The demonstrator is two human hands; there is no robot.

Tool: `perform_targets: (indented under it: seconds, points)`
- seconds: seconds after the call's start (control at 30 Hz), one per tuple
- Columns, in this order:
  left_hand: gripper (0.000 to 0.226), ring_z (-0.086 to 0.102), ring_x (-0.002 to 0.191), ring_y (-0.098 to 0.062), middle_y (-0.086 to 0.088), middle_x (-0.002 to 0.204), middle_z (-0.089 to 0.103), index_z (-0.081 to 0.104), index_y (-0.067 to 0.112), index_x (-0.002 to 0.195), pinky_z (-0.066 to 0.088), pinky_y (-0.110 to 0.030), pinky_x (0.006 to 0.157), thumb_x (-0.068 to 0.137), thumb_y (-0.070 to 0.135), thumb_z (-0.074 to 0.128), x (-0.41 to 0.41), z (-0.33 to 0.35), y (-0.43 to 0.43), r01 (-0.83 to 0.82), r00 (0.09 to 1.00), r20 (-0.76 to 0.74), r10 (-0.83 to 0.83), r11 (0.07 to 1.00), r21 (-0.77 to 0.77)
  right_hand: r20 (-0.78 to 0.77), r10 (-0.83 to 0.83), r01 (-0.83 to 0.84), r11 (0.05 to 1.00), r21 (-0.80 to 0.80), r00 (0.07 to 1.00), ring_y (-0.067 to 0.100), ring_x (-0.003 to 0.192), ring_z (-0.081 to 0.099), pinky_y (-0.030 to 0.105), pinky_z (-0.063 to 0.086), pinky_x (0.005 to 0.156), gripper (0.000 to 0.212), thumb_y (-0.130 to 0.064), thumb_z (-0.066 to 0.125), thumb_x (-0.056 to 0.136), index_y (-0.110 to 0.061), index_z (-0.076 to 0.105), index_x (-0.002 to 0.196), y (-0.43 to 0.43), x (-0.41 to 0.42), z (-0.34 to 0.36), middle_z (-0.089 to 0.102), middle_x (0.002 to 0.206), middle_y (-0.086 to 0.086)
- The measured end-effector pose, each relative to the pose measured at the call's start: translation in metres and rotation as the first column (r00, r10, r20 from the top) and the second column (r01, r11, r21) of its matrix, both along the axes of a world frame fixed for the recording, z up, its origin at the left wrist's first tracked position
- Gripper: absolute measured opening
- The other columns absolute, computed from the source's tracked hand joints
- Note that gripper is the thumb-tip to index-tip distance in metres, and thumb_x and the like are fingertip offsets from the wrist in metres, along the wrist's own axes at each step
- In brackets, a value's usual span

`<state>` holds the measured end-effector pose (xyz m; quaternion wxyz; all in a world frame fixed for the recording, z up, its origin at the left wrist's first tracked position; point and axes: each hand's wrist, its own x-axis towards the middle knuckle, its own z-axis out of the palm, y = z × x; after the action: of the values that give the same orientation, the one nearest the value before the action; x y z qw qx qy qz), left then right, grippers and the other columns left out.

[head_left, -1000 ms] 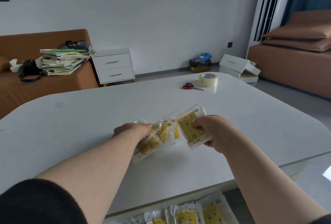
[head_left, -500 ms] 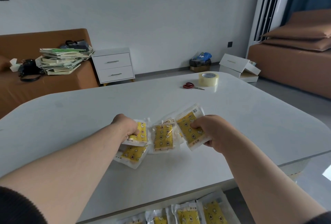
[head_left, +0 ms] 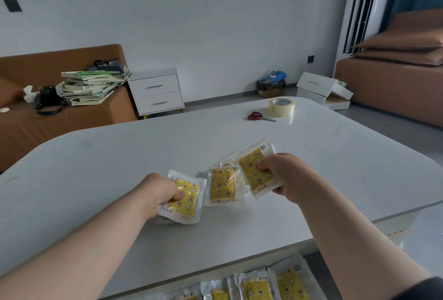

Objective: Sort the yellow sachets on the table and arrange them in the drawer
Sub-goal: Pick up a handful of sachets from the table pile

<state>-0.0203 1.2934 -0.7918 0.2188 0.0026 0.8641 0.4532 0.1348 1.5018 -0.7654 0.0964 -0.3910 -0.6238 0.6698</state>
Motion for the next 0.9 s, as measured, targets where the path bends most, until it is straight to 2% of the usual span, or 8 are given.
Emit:
perform_targets:
  seconds: [0.13,0.27,0.37,0.43,0.53,0.67,0.8,0.9]
  points:
    - [0.022,0.07,0.077,-0.032,-0.018,0.088,0.07,0.062,0.0,0.094,0.058,-0.037,0.069,0.074,0.001,0.072,0.009,-0.009,0.004,-0.023,0.998,-0.062,0.016,0.992,-0.127,-0.011,0.01,-0.01,1.0,0.002,1.0,0.024,0.085,0.068,0.032,0.054,0.064,0.02,-0.005,0.061,0.088,-0.011,0.062,0.107,-0.001,-0.001,0.0,0.07,0.096,0.009]
    - [0.047,0.062,0.093,-0.028,-0.011,0.102,0.063,0.058,0.011,0.105,0.052,-0.028,0.077,0.06,0.025,0.058,0.022,0.0,0.01,-0.005,0.984,-0.163,-0.072,0.905,-0.426,-0.01,0.005,-0.005,1.0,0.011,1.0,0.026,0.087,0.069,0.035,0.056,0.072,0.02,-0.005,0.061,0.088,-0.011,0.062,0.107,0.001,0.0,-0.001,0.07,0.098,0.01]
    - [0.051,0.065,0.096,-0.027,-0.011,0.104,0.066,0.059,0.01,0.108,0.045,-0.025,0.066,0.06,0.025,0.054,0.025,0.003,0.013,0.042,0.979,-0.159,-0.128,0.89,-0.455,-0.001,0.004,-0.004,1.0,0.009,1.0,0.026,0.087,0.068,0.035,0.056,0.07,0.02,-0.005,0.061,0.088,-0.011,0.062,0.107,0.002,0.0,-0.003,0.07,0.098,0.01]
    - [0.051,0.066,0.095,-0.026,-0.01,0.102,0.068,0.062,0.011,0.106,0.05,-0.026,0.071,0.059,0.032,0.061,0.027,0.004,0.015,0.056,0.974,-0.17,-0.15,0.886,-0.46,0.001,0.006,-0.006,1.0,0.004,1.0,0.025,0.087,0.068,0.034,0.055,0.067,0.02,-0.005,0.062,0.088,-0.011,0.062,0.107,0.002,0.0,-0.003,0.07,0.098,0.01]
    - [0.06,0.064,0.092,-0.023,-0.006,0.1,0.066,0.059,0.011,0.103,0.052,-0.027,0.078,0.058,0.045,0.082,0.029,0.007,0.014,0.053,0.965,-0.197,-0.174,0.863,-0.503,0.005,0.011,-0.011,1.0,-0.003,1.0,0.025,0.086,0.069,0.033,0.054,0.064,0.019,-0.005,0.063,0.088,-0.01,0.063,0.106,0.001,0.0,-0.004,0.071,0.098,0.01]
    - [0.053,0.066,0.084,-0.024,-0.007,0.092,0.068,0.058,0.01,0.094,0.056,-0.034,0.081,0.057,0.025,0.092,0.025,0.006,0.01,0.073,0.978,-0.162,-0.131,0.943,-0.325,0.014,-0.008,0.008,1.0,0.011,1.0,0.025,0.083,0.069,0.032,0.055,0.063,0.017,-0.005,0.067,0.085,-0.009,0.064,0.102,0.001,-0.003,-0.007,0.071,0.096,0.01]
    - [0.042,0.066,0.075,-0.022,-0.009,0.088,0.067,0.058,0.008,0.096,0.05,-0.027,0.058,0.065,0.01,0.087,0.021,-0.001,-0.004,0.049,0.987,-0.149,-0.062,0.995,-0.091,0.01,-0.041,0.04,0.998,0.049,0.999,0.026,0.078,0.07,0.03,0.056,0.061,0.01,-0.003,0.069,0.083,-0.007,0.065,0.09,-0.006,-0.01,-0.011,0.072,0.093,0.013]
    - [0.039,0.069,0.074,-0.027,-0.014,0.089,0.069,0.056,0.005,0.095,0.055,-0.034,0.062,0.069,0.004,0.084,0.019,-0.008,-0.015,-0.026,0.995,-0.093,0.038,0.992,0.122,0.0,-0.058,0.057,0.994,0.094,0.998,0.03,0.079,0.071,0.039,0.06,0.072,0.007,-0.002,0.07,0.082,-0.007,0.065,0.085,-0.015,-0.019,-0.018,0.072,0.091,0.014]
